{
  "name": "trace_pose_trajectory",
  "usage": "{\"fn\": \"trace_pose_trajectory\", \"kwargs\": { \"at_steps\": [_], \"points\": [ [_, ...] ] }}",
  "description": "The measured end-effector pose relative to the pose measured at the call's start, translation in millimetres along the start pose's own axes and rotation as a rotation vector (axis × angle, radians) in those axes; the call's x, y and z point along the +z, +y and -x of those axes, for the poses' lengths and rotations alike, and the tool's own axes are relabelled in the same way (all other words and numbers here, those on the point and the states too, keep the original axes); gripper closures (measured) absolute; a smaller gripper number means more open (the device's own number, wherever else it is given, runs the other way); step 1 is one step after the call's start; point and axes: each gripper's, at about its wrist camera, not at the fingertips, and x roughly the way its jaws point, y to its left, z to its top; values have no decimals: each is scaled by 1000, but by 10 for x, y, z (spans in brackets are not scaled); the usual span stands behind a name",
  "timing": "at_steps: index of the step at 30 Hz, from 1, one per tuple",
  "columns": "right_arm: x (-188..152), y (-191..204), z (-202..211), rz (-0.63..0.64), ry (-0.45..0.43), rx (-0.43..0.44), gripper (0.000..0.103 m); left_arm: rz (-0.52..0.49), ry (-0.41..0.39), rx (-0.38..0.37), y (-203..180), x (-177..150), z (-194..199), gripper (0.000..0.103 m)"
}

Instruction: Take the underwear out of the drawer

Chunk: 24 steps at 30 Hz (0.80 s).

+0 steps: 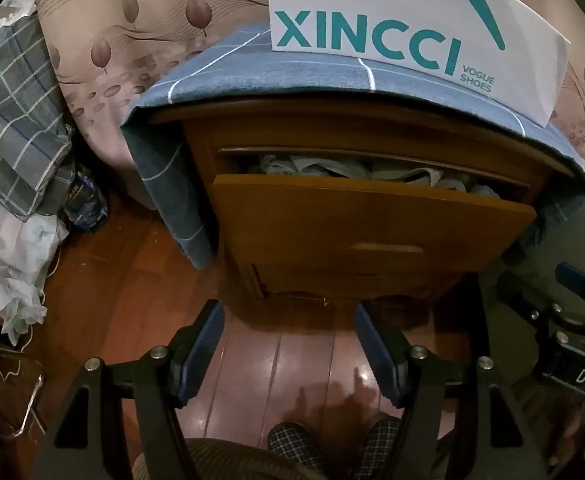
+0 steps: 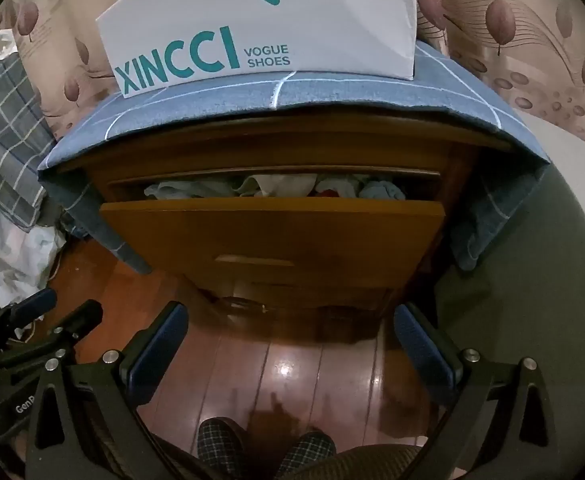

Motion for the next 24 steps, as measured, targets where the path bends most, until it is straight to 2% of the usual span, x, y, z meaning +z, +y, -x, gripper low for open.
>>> {"fn": "trace_pose_trajectory", "kwargs": {
  "at_steps": [7, 8, 24],
  "points": [
    [-2, -8, 0, -6, 0, 3, 1, -2, 5, 0, 70, 27, -37, 34],
    [-3, -11, 2, -8, 0, 4, 1, -14, -5, 18, -21, 22, -24, 34],
    [4, -16, -25, 0, 17, -5, 1, -17, -6, 23, -46, -11, -10, 34]
  ]
}}
